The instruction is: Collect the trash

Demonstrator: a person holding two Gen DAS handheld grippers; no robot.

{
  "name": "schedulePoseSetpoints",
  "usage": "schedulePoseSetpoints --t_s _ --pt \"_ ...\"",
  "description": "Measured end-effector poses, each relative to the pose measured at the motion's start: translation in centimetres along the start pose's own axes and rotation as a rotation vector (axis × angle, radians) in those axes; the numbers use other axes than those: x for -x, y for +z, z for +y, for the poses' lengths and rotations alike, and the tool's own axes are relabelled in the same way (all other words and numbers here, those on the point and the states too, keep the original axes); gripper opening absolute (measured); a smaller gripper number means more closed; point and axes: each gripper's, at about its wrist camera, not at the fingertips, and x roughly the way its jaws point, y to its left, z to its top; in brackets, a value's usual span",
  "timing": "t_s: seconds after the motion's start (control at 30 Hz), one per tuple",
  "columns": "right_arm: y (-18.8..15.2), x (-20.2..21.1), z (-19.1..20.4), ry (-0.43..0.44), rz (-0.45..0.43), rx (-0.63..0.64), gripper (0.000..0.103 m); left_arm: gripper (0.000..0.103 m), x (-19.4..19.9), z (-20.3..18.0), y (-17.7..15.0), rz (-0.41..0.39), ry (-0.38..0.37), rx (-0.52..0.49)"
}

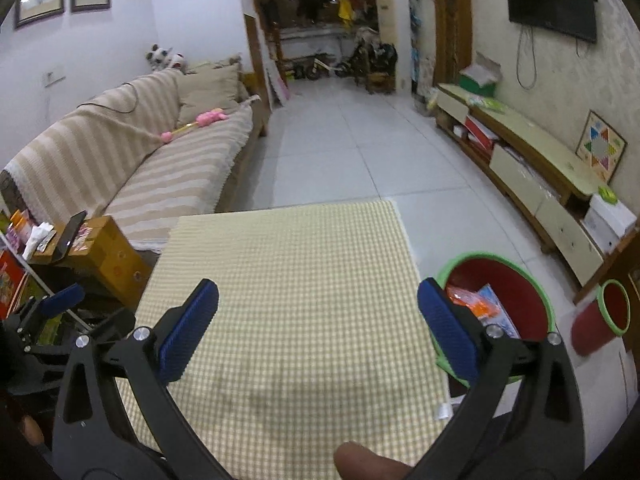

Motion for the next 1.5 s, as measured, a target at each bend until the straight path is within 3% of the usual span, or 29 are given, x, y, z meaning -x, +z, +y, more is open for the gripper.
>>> schedulePoseSetpoints --t_s 0.47,1.5 --pt "-3.6 1.0 4.1 0.001 0.001 0.072 0.098 0.095 2.9 3.3 -2.2 -0.043 0.071 0.057" --pt "-5.1 1.8 2.4 0.004 0.004 0.023 0.098 0.095 3.0 1.5 -2.7 -0.018 0.073 0.029"
